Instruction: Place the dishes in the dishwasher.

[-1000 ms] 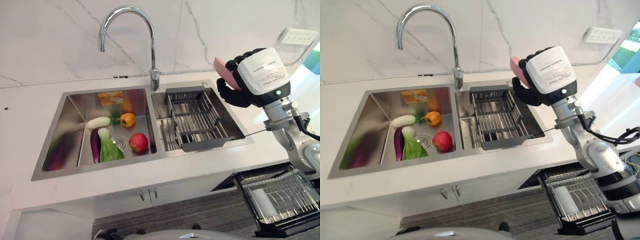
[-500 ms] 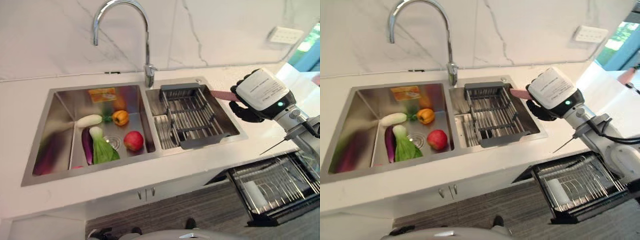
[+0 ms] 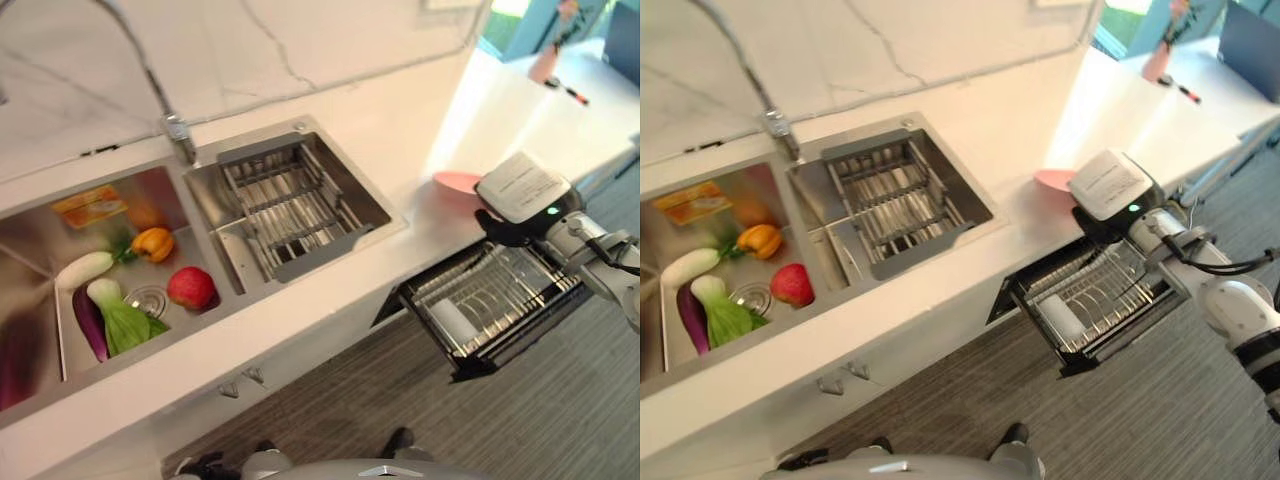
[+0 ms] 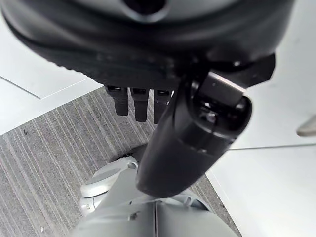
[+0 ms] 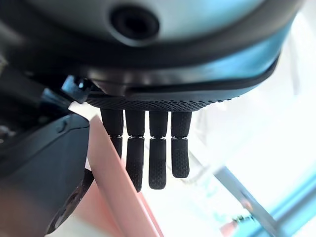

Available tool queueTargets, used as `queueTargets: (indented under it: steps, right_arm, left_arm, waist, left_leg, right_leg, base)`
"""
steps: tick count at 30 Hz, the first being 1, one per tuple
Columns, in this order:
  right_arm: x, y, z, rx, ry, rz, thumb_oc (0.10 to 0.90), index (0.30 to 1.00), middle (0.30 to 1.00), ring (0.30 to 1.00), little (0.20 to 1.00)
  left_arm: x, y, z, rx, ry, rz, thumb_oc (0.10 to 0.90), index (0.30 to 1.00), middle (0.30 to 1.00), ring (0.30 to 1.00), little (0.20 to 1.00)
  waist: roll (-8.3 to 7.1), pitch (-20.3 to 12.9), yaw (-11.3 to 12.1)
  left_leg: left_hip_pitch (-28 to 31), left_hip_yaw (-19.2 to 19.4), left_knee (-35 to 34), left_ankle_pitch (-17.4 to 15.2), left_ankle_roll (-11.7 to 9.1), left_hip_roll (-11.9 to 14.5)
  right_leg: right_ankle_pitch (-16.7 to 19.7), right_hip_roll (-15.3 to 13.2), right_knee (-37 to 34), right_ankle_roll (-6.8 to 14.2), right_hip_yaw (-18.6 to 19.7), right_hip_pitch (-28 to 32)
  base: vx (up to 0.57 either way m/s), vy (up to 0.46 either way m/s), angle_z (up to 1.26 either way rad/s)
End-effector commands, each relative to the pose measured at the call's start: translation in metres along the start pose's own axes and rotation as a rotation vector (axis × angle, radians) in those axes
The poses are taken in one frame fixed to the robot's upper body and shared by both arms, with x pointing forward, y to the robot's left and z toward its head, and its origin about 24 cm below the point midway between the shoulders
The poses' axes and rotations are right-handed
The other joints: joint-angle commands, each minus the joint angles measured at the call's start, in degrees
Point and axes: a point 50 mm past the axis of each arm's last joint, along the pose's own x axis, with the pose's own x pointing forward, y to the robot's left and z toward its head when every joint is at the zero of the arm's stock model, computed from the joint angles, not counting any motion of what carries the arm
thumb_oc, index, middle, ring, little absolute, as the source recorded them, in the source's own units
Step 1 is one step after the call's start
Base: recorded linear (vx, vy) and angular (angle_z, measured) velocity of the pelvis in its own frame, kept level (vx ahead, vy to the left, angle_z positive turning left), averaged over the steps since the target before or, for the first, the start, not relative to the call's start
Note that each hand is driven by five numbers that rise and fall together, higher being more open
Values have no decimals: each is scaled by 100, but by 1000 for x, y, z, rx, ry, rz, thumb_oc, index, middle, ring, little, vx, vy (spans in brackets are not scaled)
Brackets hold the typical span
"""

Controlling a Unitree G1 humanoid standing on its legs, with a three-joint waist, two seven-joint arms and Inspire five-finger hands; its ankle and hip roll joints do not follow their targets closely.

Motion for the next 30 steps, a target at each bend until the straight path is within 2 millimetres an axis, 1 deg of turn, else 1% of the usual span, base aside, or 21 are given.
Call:
queueTargets:
  steps: [1, 2, 4, 5, 6, 7, 8, 9, 11, 12, 13, 15, 18, 21, 22, 23, 27, 28, 29, 30]
  right_arm:
    - [9, -42, -41, -7, 249, -230, 400, 300, 300, 300, 300]
    - [9, -44, -40, -12, 239, -240, 400, 300, 300, 300, 300]
    - [8, -46, -41, -5, 236, -252, 400, 300, 300, 300, 300]
    - [7, -46, -41, -5, 236, -252, 400, 300, 300, 300, 300]
    - [9, -48, -40, 0, 229, -262, 400, 300, 300, 300, 300]
    - [9, -48, -41, 0, 228, -262, 400, 300, 300, 300, 300]
    - [9, -49, -41, 4, 229, -273, 400, 300, 300, 300, 300]
    - [10, -49, -39, 13, 223, -279, 400, 300, 300, 300, 300]
    - [10, -48, -37, 24, 216, -278, 400, 300, 300, 300, 300]
    - [11, -45, -31, 41, 197, -270, 400, 300, 300, 300, 300]
    - [11, -45, -31, 41, 196, -269, 400, 300, 300, 300, 300]
    - [11, -41, -23, 57, 173, -258, 400, 300, 300, 300, 300]
    - [13, -32, -8, 91, 127, -226, 400, 300, 300, 300, 300]
    - [12, -17, 8, 106, 81, -163, 400, 300, 300, 300, 300]
    - [9, -5, 15, 103, 70, -112, 400, 300, 300, 300, 300]
    - [10, -4, 15, 103, 70, -113, 400, 300, 300, 300, 300]
    - [5, 16, 12, 106, 123, -30, 400, 300, 300, 300, 300]
    - [5, 17, 12, 106, 123, -30, 400, 300, 300, 300, 300]
    - [0, 31, 11, 109, 151, 30, 400, 300, 300, 300, 300]
    - [0, 31, 11, 109, 151, 30, 400, 300, 300, 300, 300]
  left_arm:
    - [1, -16, 13, 1, -45, -53, 800, 900, 900, 900, 900]
    - [1, -21, 11, -4, -44, -64, 800, 900, 900, 900, 900]
    - [0, -27, 10, -24, -47, -79, 800, 900, 900, 900, 900]
    - [0, -28, 10, -24, -46, -80, 800, 900, 900, 900, 900]
    - [0, -35, 10, -14, -47, -102, 800, 900, 900, 900, 900]
    - [0, -36, 10, -14, -47, -102, 800, 900, 900, 900, 900]
    - [-1, -44, 10, -7, -48, -124, 800, 900, 900, 900, 900]
    - [-1, -47, 10, 1, -49, -132, 800, 900, 900, 900, 900]
    - [-2, -49, 9, 7, -47, -140, 800, 900, 900, 900, 900]
    - [-2, -52, 7, 20, -39, -149, 800, 900, 900, 900, 900]
    - [-2, -52, 6, 21, -38, -150, 800, 900, 900, 900, 900]
    - [-3, -55, 4, 36, -36, -162, 800, 900, 900, 900, 900]
    - [-4, -59, 1, 60, -30, -176, 800, 900, 900, 900, 900]
    - [-4, -60, 0, 66, -29, -177, 800, 900, 900, 900, 900]
    - [-4, -61, -1, 68, -29, -180, 800, 900, 900, 900, 900]
    - [-4, -61, -2, 68, -29, -180, 800, 900, 900, 900, 900]
    - [-5, -62, -3, 64, -31, -184, 800, 900, 900, 900, 900]
    - [-5, -62, -3, 64, -31, -184, 800, 900, 900, 900, 900]
    - [-5, -61, -5, 64, -26, -180, 800, 900, 900, 900, 900]
    - [-5, -60, -5, 64, -26, -180, 800, 900, 900, 900, 900]
  waist:
    - [-355, -449, 282]
    - [-315, -520, 291]
    - [-227, -548, 237]
    - [-215, -550, 235]
    - [-139, -559, 187]
    - [-129, -560, 182]
    - [-47, -551, 139]
    - [-6, -552, 129]
    - [32, -562, 120]
    - [84, -560, 115]
    - [87, -562, 113]
    - [137, -564, 109]
    - [192, -571, 124]
    - [217, -576, 146]
    - [227, -565, 158]
    - [225, -569, 154]
    - [236, -534, 153]
    - [235, -535, 151]
    - [243, -519, 152]
    - [242, -519, 151]
  left_leg:
    - [-120, -148, -499, -387, 212, -520]
    - [-89, -81, -494, -322, 129, -416]
    - [-86, -45, -490, -188, 5, -241]
    - [-87, -50, -490, -181, -7, -226]
    - [-105, -43, -491, -83, -109, -92]
    - [-107, -49, -492, -78, -117, -81]
    - [-126, -47, -492, 24, -203, 40]
    - [-144, -55, -493, 60, -239, 85]
    - [-150, -64, -495, 92, -272, 129]
    - [-151, -63, -500, 145, -320, 194]
    - [-151, -66, -500, 146, -324, 199]
    - [-151, -57, -503, 179, -354, 249]
    - [-141, -61, -510, 194, -380, 278]
    - [-138, -85, -520, 176, -375, 262]
    - [-144, -101, -523, 155, -368, 241]
    - [-145, -103, -523, 154, -366, 239]
    - [-187, -138, -523, 120, -354, 187]
    - [-187, -138, -523, 120, -354, 186]
    - [-197, -160, -523, 90, -337, 155]
    - [-198, -160, -523, 90, -337, 154]
  right_leg:
    - [-298, -346, 145, 792, 401, 486]
    - [-366, -179, -153, 764, 382, 624]
    - [-432, 20, -371, 678, 386, 718]
    - [-428, 39, -388, 667, 378, 728]
    - [-499, 200, -546, 592, 347, 798]
    - [-497, 213, -557, 583, 338, 805]
    - [-589, 313, -618, 529, 301, 836]
    - [-638, 352, -634, 501, 286, 846]
    - [-673, 402, -645, 476, 267, 852]
    - [-721, 464, -654, 435, 234, 871]
    - [-723, 469, -654, 432, 231, 873]
    - [-759, 498, -654, 406, 186, 885]
    - [-791, 519, -654, 391, 163, 896]
    - [-786, 511, -654, 386, 125, 903]
    - [-776, 497, -654, 391, 107, 903]
    - [-776, 495, -654, 393, 104, 904]
    - [-729, 458, -654, 417, 68, 879]
    - [-729, 458, -654, 417, 67, 879]
    - [-708, 433, -654, 430, 58, 866]
    - [-708, 432, -654, 431, 58, 866]
  base:
    - [104, -415, -43]
    - [87, -370, -44]
    - [44, -262, -47]
    - [17, -216, -37]
    - [9, -144, -16]
    - [10, -264, 10]
    - [-2, -170, 14]
    - [6, -206, 17]
    - [9, -96, 15]
    - [4, -71, 18]
    - [11, -88, 15]
    - [13, -46, 15]
    - [7, -16, 7]
    - [1, 9, 1]
    - [5, 26, 5]
    - [-1, 30, 9]
    - [-12, 30, 12]
    - [-5, 34, 13]
    - [-3, 23, 9]
    - [-10, 38, 6]
